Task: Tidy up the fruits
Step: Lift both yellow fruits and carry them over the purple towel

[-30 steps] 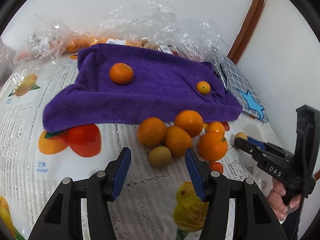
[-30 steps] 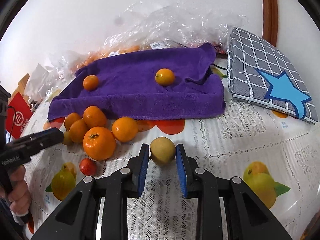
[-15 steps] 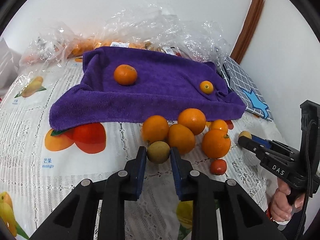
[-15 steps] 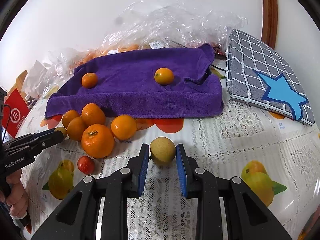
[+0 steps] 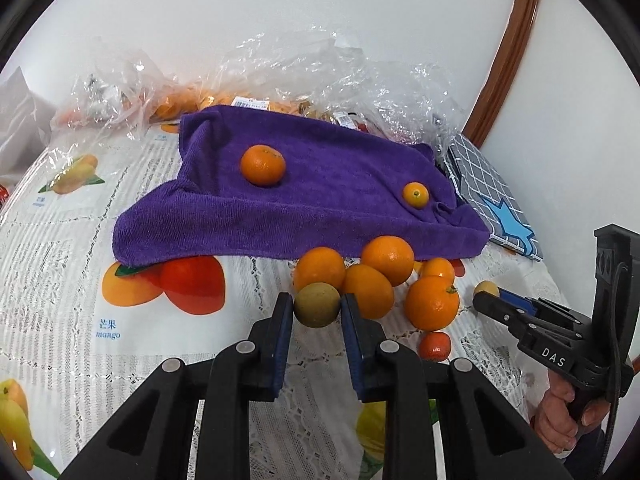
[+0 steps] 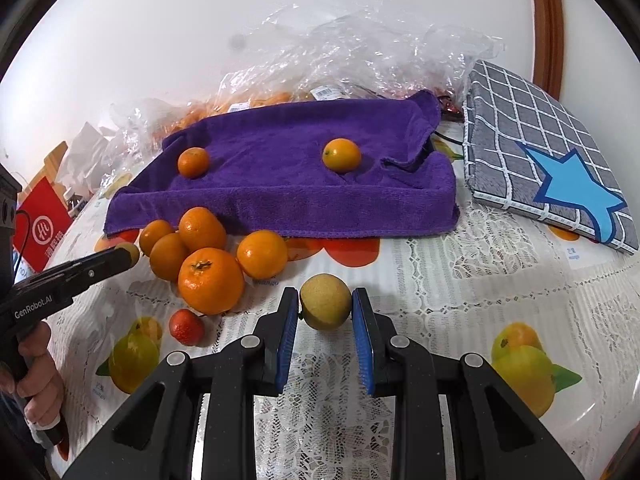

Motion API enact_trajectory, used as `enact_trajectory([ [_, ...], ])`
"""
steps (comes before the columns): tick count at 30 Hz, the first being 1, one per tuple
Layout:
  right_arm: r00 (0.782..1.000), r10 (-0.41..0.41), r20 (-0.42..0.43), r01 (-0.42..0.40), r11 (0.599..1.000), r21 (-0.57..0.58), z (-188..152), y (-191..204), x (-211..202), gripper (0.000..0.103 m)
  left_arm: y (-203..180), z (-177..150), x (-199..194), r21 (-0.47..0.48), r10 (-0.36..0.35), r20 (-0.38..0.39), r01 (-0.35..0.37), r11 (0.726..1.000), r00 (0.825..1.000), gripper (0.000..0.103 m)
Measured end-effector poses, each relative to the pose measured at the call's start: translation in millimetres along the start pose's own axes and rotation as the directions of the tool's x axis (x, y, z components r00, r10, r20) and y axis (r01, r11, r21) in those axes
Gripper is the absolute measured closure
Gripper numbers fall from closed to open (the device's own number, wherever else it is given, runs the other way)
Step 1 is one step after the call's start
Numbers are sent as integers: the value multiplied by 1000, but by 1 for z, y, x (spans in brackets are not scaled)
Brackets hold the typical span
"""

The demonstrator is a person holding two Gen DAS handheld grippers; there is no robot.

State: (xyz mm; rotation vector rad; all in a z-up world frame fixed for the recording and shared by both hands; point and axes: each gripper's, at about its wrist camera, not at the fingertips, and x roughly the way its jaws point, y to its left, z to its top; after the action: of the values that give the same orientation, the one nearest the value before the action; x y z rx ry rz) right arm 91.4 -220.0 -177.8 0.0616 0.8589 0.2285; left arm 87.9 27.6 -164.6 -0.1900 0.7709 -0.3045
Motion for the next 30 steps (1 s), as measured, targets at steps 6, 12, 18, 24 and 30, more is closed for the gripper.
enact_trajectory([
  [6, 1000, 5, 18, -5, 1000, 8, 0, -2, -4, 76, 5, 3, -5, -19, 11, 37, -10, 1000, 999, 79],
  [12, 999, 32, 23, -32, 999, 9, 1, -6, -6, 76, 12, 6, -8, -53, 21, 55, -18, 998, 998, 79],
  [18, 998, 35, 57, -34, 999, -21, 18, 0, -19, 76, 26, 18, -21, -117, 57, 113, -43, 992, 992, 79],
  [24, 990, 52, 132, -42, 996, -78, 62, 4, -32, 76, 35, 60, -32, -150, 96, 192, -67, 986, 977, 79],
  [30, 982, 67, 174, -53, 995, -83, 106, 6, -16, 76, 40, 103, -17, -172, 130, 230, -92, 981, 964, 79],
])
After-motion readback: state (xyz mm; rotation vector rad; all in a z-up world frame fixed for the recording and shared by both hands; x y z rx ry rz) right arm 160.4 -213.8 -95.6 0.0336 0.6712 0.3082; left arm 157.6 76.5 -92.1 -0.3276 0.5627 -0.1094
